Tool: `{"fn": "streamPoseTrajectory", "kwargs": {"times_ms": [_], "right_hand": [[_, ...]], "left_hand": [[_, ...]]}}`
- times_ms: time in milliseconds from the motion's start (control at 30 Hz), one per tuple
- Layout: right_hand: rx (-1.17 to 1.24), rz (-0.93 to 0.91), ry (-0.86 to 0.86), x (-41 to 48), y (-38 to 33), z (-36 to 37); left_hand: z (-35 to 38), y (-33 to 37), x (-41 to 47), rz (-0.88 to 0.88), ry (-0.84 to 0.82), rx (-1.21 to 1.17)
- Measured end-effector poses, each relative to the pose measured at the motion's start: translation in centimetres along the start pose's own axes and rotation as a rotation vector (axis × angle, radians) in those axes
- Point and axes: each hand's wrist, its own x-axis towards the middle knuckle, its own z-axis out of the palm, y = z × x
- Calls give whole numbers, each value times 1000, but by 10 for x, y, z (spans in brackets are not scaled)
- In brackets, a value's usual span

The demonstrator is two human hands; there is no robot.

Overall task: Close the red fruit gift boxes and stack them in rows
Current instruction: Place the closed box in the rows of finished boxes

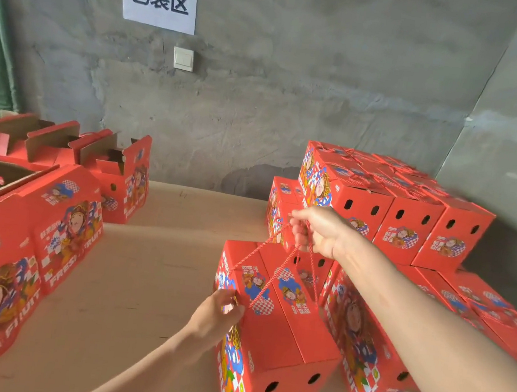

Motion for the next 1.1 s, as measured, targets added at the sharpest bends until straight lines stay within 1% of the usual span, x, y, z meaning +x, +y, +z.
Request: {"fn": "streamPoseTrajectory", "kwargs": {"times_ms": [100, 300, 367, 467, 500, 533, 567, 633, 667, 700, 733, 767, 800, 833, 867, 900, 933, 967, 1100], "right_hand": [[-4, 13, 31, 5, 7, -20], [-23, 75, 134, 18, 24, -65], [-53, 66, 167, 21, 30, -80], [-88, 5, 247, 26, 39, -102], [-116, -16, 258, 27, 42, -108], [-198, -34, 264, 28, 46, -113], [-379, -46, 279, 29, 51, -117], [-920, -82, 365, 27, 65, -119], [-1122, -137, 424, 25, 74, -116], [-1209, -213, 440, 24, 85, -111], [-1207, -275, 404, 24, 100, -104], [-1177, -299, 311, 24, 117, -95], [-1161, -276, 180, 25, 135, -86], [-1164, -233, 69, 27, 153, -78], [-1172, -165, -10, 31, 169, -71], [-1175, -102, -51, 36, 184, -66], [-1166, -73, -58, 42, 197, -62], [-1156, -83, -40, 47, 205, -58], [-1103, -200, 56, 66, 221, -50]], "left_hand": [[21, 8, 8, 27, -39, 24], [68, 21, 21, 108, -215, 172], [83, 26, 24, 101, -266, 212], [107, 33, 31, 123, -353, 282], [115, 34, 33, 115, -360, 298], [121, 35, 34, 87, -353, 305], [126, 34, 36, 54, -343, 315], [134, 30, 37, 6, -350, 339], [135, 27, 34, -12, -352, 320], [137, 24, 30, -39, -357, 244], [138, 20, 24, -80, -386, 123], [139, 17, 17, -120, -439, -12], [140, 15, 11, -159, -490, -123], [141, 14, 6, -184, -524, -174], [141, 12, 4, -187, -536, -182], [142, 12, 2, -172, -527, -177], [142, 13, 2, -160, -508, -183], [141, 15, 3, -153, -493, -205], [142, 20, 7, -171, -460, -251]]}}
